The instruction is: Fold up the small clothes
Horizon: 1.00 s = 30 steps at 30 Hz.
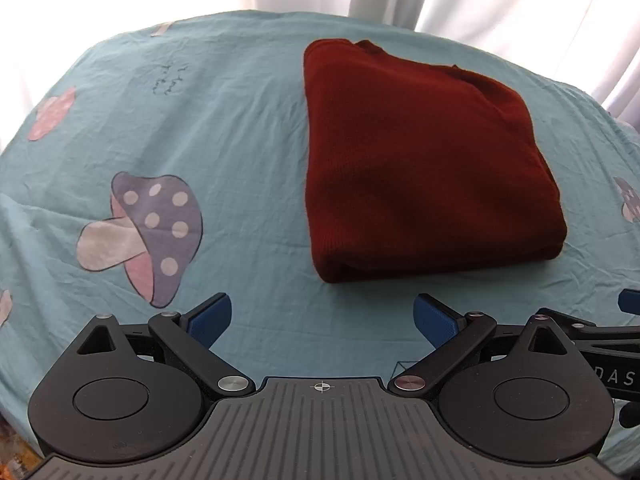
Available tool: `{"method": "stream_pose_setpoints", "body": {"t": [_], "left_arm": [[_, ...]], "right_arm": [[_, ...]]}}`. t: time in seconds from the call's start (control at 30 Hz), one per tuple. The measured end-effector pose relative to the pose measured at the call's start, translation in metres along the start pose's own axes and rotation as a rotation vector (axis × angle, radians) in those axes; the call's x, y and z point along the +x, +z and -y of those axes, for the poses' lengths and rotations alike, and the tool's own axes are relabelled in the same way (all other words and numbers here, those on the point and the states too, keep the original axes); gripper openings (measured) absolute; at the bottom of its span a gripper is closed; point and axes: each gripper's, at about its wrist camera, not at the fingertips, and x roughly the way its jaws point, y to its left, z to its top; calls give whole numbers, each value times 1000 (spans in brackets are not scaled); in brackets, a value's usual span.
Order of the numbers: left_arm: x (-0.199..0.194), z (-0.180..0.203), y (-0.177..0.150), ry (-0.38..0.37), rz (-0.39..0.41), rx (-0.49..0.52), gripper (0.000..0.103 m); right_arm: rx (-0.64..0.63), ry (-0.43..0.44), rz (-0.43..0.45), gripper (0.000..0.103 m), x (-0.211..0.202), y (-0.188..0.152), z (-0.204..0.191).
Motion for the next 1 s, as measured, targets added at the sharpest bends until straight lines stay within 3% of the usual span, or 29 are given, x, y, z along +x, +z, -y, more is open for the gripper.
{"method": "stream_pose_setpoints", "body": {"t": [1.0], "left_arm": [[3, 1, -3, -1, -10, -6, 100]], "right_arm": [[-2, -1, 12, 99, -2, 0, -1]]}}
